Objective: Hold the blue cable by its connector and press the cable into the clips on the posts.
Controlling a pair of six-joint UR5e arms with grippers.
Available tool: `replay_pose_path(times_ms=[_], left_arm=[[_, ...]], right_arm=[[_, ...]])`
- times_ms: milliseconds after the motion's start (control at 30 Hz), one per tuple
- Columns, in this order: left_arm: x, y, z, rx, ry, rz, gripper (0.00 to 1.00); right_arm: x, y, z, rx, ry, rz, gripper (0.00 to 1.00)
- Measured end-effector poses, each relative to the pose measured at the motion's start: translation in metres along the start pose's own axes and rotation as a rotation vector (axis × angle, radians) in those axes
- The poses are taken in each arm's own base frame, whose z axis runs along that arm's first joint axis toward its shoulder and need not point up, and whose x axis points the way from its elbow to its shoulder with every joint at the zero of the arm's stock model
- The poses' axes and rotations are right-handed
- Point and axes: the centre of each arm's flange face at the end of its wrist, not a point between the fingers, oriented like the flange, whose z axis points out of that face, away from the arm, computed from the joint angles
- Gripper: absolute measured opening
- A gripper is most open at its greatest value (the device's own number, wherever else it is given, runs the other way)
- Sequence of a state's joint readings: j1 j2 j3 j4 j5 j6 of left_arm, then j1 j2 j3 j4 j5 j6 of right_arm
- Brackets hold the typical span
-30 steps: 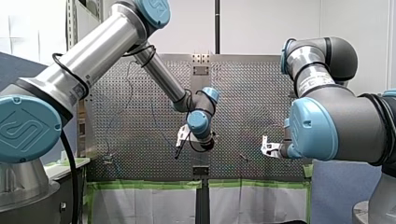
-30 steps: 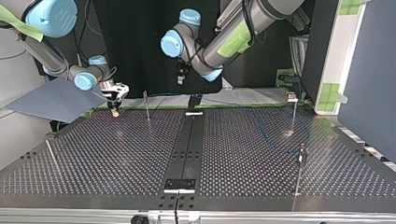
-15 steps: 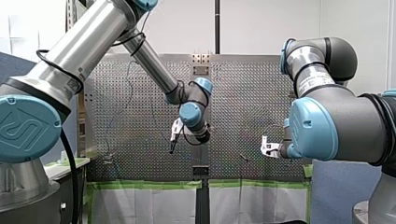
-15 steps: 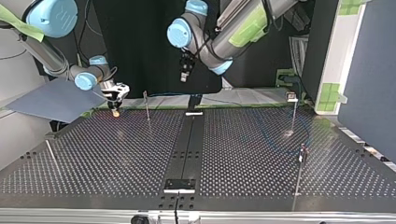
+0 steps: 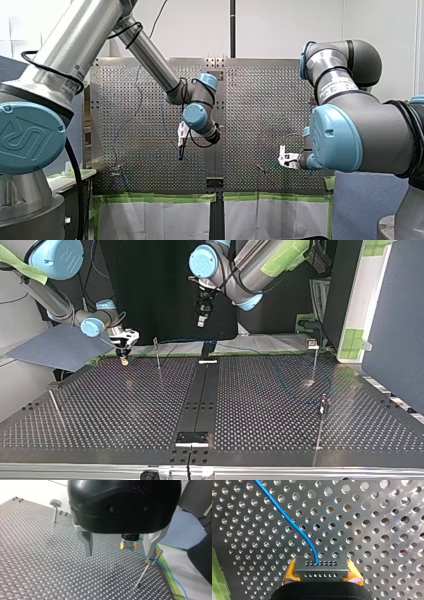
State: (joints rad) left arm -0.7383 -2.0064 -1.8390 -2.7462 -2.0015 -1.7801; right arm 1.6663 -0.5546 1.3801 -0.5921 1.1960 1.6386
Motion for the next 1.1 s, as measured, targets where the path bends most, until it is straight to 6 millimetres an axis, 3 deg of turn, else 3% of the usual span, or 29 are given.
replay_pose_path(times_ms=[267,867,1100], left_arm=[[-0.011,0.007,-0.022,0.017,-0.063,-0.012,1.00],[-0.030,0.029,-0.064,0.032,-0.195,-0.154,1.00],[0.005,0.046,-0.069,-0.015,-0.179,-0.197,1.00]], right_arm=[[0.012,0.002,-0.001,-0.003,0.011,-0.003,0.00],[0.081,-0.003,-0.016,-0.010,0.070,-0.052,0.00],[0.104,-0.006,-0.027,-0.017,0.093,-0.066,0.00]])
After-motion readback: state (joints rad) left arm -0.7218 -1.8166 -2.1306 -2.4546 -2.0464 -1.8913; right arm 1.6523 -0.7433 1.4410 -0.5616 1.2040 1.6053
